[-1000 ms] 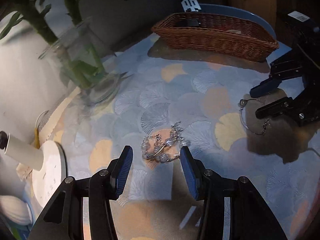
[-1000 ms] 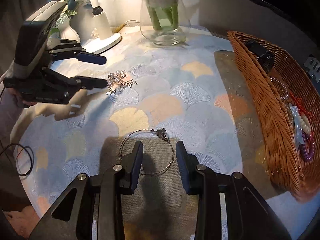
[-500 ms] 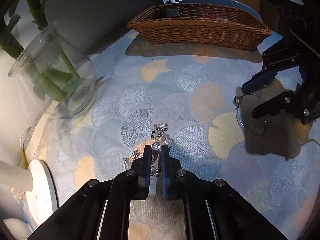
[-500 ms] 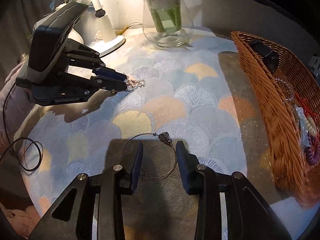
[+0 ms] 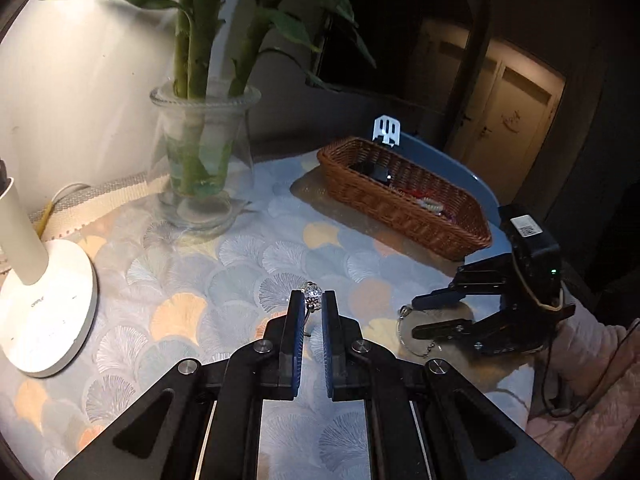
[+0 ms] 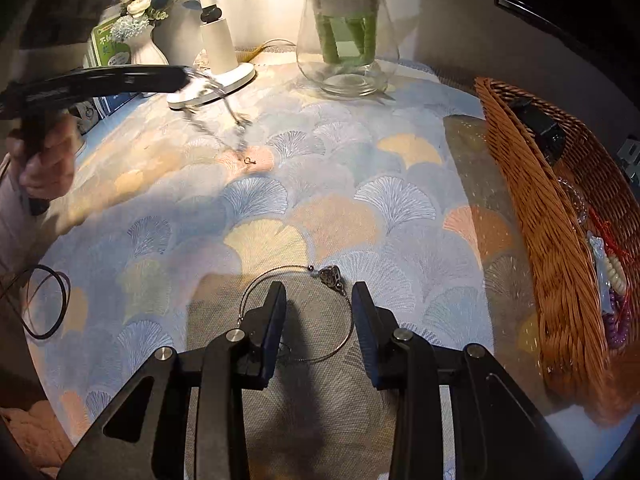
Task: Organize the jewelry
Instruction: 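Grasp the silver pearl bracelet with the left tool while the right tool grasps the silver heart bangle, then carry both items over the wicker basket and open both tools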
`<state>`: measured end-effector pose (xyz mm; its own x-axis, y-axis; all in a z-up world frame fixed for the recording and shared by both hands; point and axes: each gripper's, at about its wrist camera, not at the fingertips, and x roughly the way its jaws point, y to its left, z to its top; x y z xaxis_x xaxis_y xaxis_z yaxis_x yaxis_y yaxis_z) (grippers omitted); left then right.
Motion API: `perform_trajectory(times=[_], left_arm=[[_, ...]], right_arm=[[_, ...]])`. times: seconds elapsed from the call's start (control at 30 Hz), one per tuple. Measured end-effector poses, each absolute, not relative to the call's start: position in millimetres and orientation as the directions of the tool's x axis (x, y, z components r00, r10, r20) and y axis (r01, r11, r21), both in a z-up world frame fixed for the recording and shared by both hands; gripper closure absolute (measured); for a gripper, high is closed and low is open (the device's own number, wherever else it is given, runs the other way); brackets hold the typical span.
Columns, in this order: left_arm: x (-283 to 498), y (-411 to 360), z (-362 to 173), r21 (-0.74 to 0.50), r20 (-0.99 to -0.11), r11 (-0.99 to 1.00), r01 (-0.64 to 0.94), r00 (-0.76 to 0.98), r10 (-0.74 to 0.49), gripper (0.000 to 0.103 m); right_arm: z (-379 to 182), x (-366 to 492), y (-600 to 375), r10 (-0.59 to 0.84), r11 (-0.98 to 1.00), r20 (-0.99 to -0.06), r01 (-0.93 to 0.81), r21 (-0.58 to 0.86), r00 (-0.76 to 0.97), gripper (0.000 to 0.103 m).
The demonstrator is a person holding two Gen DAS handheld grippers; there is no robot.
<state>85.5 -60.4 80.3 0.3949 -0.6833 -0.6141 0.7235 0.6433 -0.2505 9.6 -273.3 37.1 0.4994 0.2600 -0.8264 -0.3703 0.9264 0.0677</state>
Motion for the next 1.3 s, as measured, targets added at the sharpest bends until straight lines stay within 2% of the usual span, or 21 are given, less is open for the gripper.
perform_trajectory(times=[0.2,0.23,0.27,0.3,0.33,0.63,0.87,1.13,1.3], left_arm=[[68.6,-46.7,89.9,-0.244,-0.609,0.663,0.707,0.421,-0.673,0.095],[67.0,-47.3,88.9,-0.239,-0.612,0.668,0.704,0.425,-0.667,0.095],[64.6,-45.7,89.4,-0.237,-0.613,0.672,0.701,0.429,-0.664,0.095],[62.9,-45.1,88.9,-0.238,-0.612,0.673,0.7,0.429,-0.664,0.095],[61.7,-43.5,88.5,-0.242,-0.612,0.673,0.699,0.428,-0.665,0.095],[52.4,-49.1,96.1,-0.252,-0.605,0.654,0.713,0.412,-0.682,0.095],[40.5,-69.4,129.4,-0.241,-0.555,0.602,0.762,0.4,-0.729,0.095],[36.2,-137.4,169.7,-0.19,-0.507,0.522,0.831,0.372,-0.777,0.095],[43.0,-199.5,184.9,-0.195,-0.477,0.479,0.856,0.344,-0.809,0.095]], right_arm=[[35.0,22.6,-263.6,0.22,0.925,-0.831,-0.38,0.011,0.51,0.067],[34.9,21.3,-262.8,0.22,0.924,-0.831,-0.382,0.01,0.511,0.071],[35.3,19.2,-262.3,0.224,0.922,-0.829,-0.388,0.01,0.512,0.085],[35.5,16.8,-262.2,0.223,0.921,-0.828,-0.389,0.007,0.514,0.091],[35.5,14.8,-262.3,0.215,0.924,-0.827,-0.384,-0.001,0.519,0.092],[48.8,-17.0,-266.6,0.228,0.942,-0.807,-0.333,0.041,0.544,0.093],[106.6,-45.8,-291.0,0.271,0.95,-0.705,-0.299,0.087,0.655,0.093],[167.0,-53.5,-366.6,0.211,0.977,-0.582,-0.16,0.138,0.785,0.093],[177.3,-47.9,-426.8,0.158,0.977,-0.56,-0.046,0.21,0.814,0.093]])
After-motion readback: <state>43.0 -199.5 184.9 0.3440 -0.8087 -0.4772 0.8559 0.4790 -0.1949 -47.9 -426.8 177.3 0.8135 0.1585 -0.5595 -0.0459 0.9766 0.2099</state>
